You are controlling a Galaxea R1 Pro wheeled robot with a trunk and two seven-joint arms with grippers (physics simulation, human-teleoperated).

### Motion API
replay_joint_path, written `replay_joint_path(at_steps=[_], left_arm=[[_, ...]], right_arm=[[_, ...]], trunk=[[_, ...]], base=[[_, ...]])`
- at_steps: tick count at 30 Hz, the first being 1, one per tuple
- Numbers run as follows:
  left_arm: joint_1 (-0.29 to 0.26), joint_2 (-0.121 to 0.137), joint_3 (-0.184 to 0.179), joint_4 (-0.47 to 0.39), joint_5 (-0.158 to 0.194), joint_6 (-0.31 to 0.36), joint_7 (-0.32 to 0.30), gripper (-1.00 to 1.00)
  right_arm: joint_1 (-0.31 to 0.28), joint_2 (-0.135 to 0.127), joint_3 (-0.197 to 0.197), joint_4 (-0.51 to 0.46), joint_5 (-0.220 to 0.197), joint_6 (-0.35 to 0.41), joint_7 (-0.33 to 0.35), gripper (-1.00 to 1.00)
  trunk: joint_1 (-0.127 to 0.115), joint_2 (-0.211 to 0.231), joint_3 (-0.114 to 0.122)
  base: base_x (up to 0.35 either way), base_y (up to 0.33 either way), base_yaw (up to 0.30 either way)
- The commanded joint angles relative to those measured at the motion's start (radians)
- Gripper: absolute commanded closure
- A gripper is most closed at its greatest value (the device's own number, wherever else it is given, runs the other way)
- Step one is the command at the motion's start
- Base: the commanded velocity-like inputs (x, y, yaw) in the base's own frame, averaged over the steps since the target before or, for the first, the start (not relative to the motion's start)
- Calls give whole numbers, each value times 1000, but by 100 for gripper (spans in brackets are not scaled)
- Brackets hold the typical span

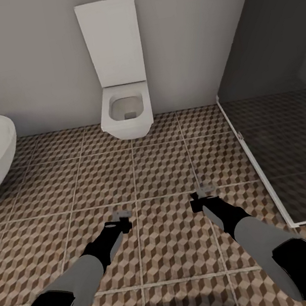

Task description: Take the four mousetraps from the cabinet in the bathroom and place them on the bathroom floor. Make sure all four end up on the same floor surface, and ensure that at least two of them are either under or directly next to the same bathroom sink.

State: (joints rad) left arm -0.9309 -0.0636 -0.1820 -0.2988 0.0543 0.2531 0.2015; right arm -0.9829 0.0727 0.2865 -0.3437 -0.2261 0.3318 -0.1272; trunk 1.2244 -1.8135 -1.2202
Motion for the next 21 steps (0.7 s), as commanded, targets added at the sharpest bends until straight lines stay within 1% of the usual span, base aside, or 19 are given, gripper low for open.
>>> replay_joint_path(at_steps=[1, 21], left_arm=[[0, 1, -8, -2, 5, 6, 7, 100], [0, 0, -8, -1, 5, 1, 7, 100]], right_arm=[[0, -1, 8, -2, -12, 4, -8, 100], [0, -1, 9, 0, -12, 4, -8, 100]], trunk=[[4, -8, -5], [80, -148, -100]], base=[[0, 0, 0], [0, 0, 0]])
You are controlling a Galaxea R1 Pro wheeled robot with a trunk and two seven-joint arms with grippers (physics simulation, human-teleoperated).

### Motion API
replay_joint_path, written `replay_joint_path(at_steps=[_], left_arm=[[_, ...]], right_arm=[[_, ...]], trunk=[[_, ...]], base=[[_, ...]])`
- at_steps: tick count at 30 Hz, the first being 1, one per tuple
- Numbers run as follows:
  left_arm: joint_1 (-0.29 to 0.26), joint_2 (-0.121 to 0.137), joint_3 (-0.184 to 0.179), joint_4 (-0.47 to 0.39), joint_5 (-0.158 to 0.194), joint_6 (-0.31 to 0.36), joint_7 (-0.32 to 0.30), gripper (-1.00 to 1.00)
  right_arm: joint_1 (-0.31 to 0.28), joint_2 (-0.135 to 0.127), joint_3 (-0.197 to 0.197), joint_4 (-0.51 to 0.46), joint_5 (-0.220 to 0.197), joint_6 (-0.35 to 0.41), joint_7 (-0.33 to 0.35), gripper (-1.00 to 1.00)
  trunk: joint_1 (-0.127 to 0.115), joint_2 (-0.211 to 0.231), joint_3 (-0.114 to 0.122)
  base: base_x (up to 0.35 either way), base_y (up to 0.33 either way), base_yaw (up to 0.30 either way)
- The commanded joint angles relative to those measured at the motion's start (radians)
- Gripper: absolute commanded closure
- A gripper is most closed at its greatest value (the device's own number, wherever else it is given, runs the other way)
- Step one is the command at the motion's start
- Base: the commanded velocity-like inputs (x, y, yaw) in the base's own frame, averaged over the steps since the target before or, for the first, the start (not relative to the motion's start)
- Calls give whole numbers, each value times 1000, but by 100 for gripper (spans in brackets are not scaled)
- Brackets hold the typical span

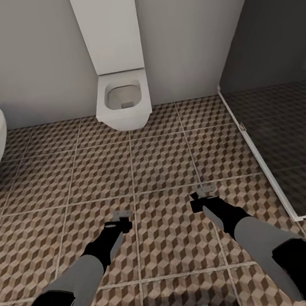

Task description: Take the four mousetraps from the cabinet in the bathroom and place them on the bathroom floor. Make sure all four end up on the same floor surface, and ensure that at least two of them are either under or directly next to the same bathroom sink.

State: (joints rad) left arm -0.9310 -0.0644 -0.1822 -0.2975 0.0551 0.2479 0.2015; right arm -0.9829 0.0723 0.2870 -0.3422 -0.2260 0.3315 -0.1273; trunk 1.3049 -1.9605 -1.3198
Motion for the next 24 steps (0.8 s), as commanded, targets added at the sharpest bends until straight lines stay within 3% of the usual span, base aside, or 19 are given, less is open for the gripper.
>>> replay_joint_path(at_steps=[1, 6, 18, 24], left_arm=[[0, 1, -8, -2, 5, -4, 7, 100], [0, 0, -8, 19, 5, -46, 7, 100], [0, -3, -8, 35, 4, -58, 7, 100], [0, -2, -8, 32, 3, -59, 7, 100]], right_arm=[[0, -1, 8, -2, -12, 4, -8, 100], [0, 0, 8, -1, -12, 4, -8, 100], [0, -1, 8, -1, -12, 0, -8, 100], [2, -1, 9, -1, -11, -83, -8, 100]], trunk=[[4, -7, -5], [23, -42, -29], [69, -126, -86], [92, -168, -109]], base=[[0, 0, 0], [0, 0, 0], [0, 0, 0], [0, 0, 0]])
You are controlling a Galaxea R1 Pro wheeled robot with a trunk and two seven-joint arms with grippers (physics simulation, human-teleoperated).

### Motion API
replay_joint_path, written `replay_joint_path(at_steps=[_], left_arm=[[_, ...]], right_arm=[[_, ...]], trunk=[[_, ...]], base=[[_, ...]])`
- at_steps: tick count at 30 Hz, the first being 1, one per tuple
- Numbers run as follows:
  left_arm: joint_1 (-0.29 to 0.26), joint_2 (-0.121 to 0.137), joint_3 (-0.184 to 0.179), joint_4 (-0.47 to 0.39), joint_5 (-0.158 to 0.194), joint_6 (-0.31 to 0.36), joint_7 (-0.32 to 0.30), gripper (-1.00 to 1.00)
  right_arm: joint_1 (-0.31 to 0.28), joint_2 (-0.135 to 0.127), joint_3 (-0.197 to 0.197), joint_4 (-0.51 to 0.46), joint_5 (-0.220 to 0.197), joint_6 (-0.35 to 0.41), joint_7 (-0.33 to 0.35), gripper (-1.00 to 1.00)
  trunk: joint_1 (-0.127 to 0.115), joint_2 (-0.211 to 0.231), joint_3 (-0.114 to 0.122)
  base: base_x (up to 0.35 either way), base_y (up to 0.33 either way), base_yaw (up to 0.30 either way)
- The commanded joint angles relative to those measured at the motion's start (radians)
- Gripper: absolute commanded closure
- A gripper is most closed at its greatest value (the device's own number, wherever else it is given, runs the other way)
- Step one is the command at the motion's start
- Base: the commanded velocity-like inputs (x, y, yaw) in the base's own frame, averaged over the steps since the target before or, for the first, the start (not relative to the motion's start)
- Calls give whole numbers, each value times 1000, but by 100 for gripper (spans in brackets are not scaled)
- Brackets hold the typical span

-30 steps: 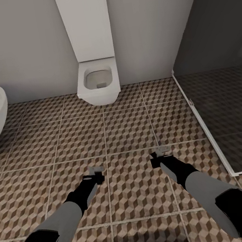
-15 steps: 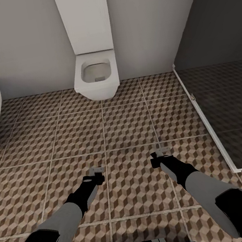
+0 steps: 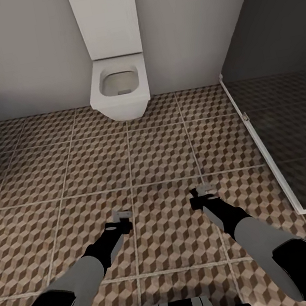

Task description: Take the four mousetraps from the cabinet in the bathroom and place them on the bathroom floor. Make sure all four end up on the same floor surface, and ensure that at least two of them are either under or directly next to the same bathroom sink.

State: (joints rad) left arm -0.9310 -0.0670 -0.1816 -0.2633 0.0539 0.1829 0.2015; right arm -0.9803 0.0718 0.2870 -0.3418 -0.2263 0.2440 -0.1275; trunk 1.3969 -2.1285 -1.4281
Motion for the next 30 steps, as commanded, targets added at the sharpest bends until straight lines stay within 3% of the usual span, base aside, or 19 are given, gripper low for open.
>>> replay_joint_path(at_steps=[1, 6, 10, 15, 19, 25, 30], left_arm=[[0, 0, -9, -3, 4, 6, 7, 100], [0, 2, -9, -4, 4, 6, 7, 100], [0, 4, -9, -4, 4, -10, 7, 100], [0, 4, -9, -4, 4, -60, 6, 100], [0, 6, -9, -2, 4, -86, 6, 100], [0, 7, -9, 13, 6, -180, 6, 100], [0, 6, -9, 34, 6, -200, 5, 100]], right_arm=[[1, 0, 9, -2, -11, -17, -7, 100], [4, 3, 9, -1, -10, -73, -2, 100], [5, 6, 11, 0, -9, -91, 42, 100], [5, 7, 12, 0, -8, -97, 84, 100], [5, 9, 12, 12, -7, -100, 90, 100], [5, 8, 12, 45, -7, -152, 92, 100], [5, 8, 12, 55, 8, -165, 92, 100]], trunk=[[4, -7, -4], [4, -7, -4], [4, -7, -4], [4, -7, -4], [4, -7, -4], [4, -7, -4], [4, -7, -4]], base=[[0, 0, 0], [0, 0, 0], [0, 0, 0], [0, 0, 0], [0, 0, 0], [0, 0, 0], [0, 0, 0]])
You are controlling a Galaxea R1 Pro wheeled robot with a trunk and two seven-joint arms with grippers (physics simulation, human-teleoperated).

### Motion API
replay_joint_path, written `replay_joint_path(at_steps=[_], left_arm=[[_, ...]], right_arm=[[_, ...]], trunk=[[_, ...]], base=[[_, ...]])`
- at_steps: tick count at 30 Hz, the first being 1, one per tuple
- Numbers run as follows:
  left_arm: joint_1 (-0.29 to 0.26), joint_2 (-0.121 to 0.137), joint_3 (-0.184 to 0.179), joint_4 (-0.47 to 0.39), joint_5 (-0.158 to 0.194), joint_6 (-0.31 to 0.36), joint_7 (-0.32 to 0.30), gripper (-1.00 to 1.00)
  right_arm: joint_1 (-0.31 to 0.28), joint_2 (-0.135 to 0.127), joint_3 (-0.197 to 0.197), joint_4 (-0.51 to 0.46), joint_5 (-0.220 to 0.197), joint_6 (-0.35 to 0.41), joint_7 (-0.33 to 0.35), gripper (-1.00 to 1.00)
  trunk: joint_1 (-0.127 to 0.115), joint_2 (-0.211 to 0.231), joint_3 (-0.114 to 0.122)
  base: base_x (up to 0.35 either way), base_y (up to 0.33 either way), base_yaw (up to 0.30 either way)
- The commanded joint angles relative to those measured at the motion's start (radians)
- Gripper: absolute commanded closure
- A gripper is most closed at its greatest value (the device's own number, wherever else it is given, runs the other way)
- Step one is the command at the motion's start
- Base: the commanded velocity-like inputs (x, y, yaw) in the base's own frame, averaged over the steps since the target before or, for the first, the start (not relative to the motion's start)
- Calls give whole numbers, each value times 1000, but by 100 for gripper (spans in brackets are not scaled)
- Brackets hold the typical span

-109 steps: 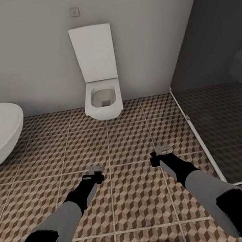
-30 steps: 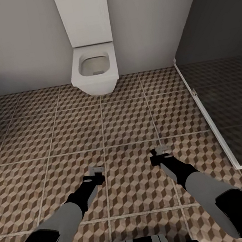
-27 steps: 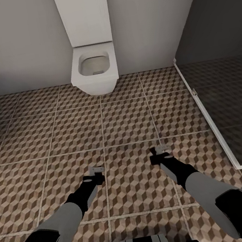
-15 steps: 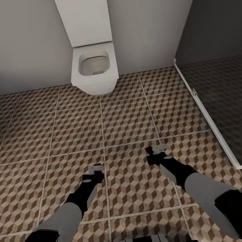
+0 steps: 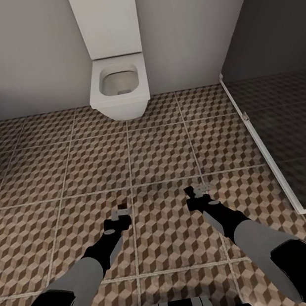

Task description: Take the four mousetraps from the cabinet in the bathroom and place them on the bathroom floor. Make sure all four end up on the same floor surface, and ensure that at least two of them are either under or directly next to the same bathroom sink.

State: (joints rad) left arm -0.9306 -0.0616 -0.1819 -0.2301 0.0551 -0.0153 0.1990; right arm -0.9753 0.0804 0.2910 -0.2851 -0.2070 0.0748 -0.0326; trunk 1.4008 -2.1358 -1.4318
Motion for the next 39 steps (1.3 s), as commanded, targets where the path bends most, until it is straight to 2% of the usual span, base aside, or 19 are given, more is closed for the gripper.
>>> replay_joint_path(at_steps=[1, 7, 9, 24, 39], left_arm=[[-1, 0, -9, 2, 5, -3, 7, 100], [-1, 0, -9, 4, 5, -6, 7, 100], [-1, 0, -9, 4, 5, -6, 7, 100], [-1, 1, -8, 6, 5, -6, -28, 100], [1, 2, -8, 6, 5, -6, -33, 100]], right_arm=[[0, -1, 8, -1, -7, 3, -3, 100], [0, -2, 8, 1, -1, 2, -3, 100], [0, -2, 8, 1, 0, 2, -3, 100], [0, -2, 8, 3, 1, 2, -3, 100], [0, -2, 8, 3, 1, 2, -3, 100]], trunk=[[0, 0, 0], [0, 0, -1], [8, -14, -8], [65, -119, -76], [123, -224, -146]], base=[[0, 0, 0], [0, 0, 0], [0, 0, 0], [0, 0, 0], [0, 0, 0]])
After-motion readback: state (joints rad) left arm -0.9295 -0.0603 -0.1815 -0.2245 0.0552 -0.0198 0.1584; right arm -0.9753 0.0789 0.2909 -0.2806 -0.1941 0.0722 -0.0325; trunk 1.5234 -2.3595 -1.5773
